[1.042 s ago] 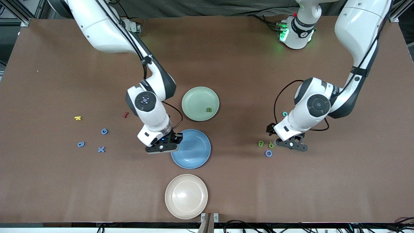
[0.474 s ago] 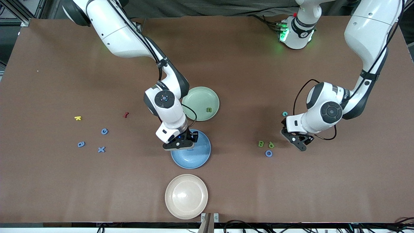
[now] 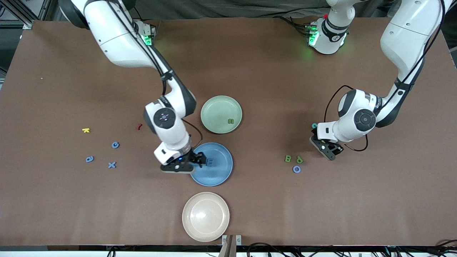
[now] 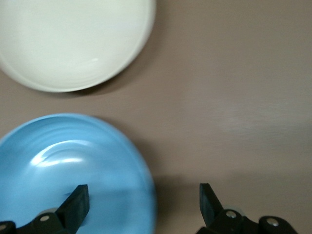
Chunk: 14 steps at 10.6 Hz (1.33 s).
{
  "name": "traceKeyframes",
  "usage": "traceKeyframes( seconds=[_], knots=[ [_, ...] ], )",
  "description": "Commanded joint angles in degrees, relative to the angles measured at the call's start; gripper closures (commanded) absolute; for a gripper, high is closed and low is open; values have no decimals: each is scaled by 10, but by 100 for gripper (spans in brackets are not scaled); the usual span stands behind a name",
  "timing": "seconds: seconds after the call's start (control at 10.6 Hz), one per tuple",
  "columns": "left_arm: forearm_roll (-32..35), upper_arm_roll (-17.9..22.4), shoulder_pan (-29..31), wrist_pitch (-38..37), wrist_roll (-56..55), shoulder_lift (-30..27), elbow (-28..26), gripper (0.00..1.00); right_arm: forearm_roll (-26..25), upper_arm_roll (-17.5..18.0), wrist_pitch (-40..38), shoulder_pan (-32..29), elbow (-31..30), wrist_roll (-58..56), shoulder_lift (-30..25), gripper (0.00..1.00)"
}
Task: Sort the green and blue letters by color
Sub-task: 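Release the m with the right gripper while the left gripper grasps green N, then place the green N on the green plate while the right gripper grasps blue x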
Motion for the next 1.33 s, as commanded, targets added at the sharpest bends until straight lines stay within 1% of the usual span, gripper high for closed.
traceKeyframes(
  seconds=[0.0, 0.09, 0.19, 0.28, 0.47, 0.57, 0.66, 0.76, 0.85, 0.95, 1.04, 1.14, 1.23],
  knots=[
    [16, -7, 25, 13, 6, -18, -35, 17, -2, 9, -1, -77, -116, -78, -85, 0],
    [16, -7, 25, 26, 6, -19, -43, 26, -2, 10, -2, -106, -142, -113, -98, 0],
    [19, -6, 25, 37, 7, -18, -47, 31, -2, 10, -2, -130, -155, -150, -101, 0],
    [27, -7, 25, 39, 6, -17, -48, 41, -2, 10, -2, -156, -161, -179, -102, 0],
    [28, -7, 27, 43, 0, -22, -57, 81, -2, 10, -2, -206, -166, -243, -99, 0],
    [28, -8, 27, 43, -3, -25, -57, 96, -2, 10, -2, -224, -170, -266, -99, 0],
    [28, -10, 26, 43, -4, -28, -57, 100, -2, 10, -2, -239, -179, -277, -99, 0],
    [28, -13, 22, 42, -19, -31, -57, 100, -2, 10, -2, -253, -186, -292, -98, 0],
    [28, -42, 20, 38, -70, -41, -57, 100, 0, 10, -2, -270, -187, -312, -96, 0],
    [28, -75, 14, 19, -141, -48, -50, 100, 0, 10, -2, -280, -187, -321, -93, 0],
    [27, -103, -2, -14, -204, -48, -31, 100, 1, 10, -2, -282, -187, -322, -86, 0],
    [27, -116, -32, -37, -267, -48, -11, 100, 1, 10, -1, -287, -188, -322, -84, 0],
    [26, -116, -72, -48, -323, -46, 7, 100, 1, 10, -1, -288, -188, -322, -80, 0]
  ],
)
